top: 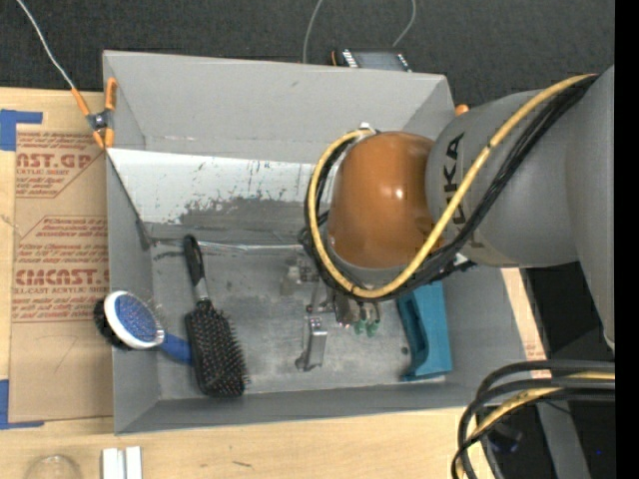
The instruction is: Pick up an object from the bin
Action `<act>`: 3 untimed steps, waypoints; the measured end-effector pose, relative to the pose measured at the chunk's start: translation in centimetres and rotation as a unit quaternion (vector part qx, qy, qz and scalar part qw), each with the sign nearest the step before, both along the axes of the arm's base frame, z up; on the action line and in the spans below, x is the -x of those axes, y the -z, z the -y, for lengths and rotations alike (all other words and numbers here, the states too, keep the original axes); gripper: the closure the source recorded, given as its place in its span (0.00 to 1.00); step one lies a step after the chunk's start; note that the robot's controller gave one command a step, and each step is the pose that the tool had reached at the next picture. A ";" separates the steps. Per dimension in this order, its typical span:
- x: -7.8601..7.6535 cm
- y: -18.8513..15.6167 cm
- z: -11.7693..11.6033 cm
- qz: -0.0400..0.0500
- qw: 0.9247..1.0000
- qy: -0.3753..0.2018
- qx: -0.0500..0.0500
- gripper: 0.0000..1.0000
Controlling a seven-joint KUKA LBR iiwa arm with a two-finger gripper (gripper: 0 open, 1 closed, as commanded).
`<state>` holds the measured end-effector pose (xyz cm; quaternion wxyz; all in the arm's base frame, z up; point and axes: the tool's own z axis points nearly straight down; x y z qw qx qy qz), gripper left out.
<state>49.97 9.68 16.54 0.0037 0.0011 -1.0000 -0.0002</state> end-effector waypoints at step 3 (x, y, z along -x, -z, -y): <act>-3.2 -13.7 -9.5 0.006 0.996 -0.092 -0.003 1.00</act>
Offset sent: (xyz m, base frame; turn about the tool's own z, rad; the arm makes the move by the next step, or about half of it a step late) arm 0.0021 0.0569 -0.0381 -0.1028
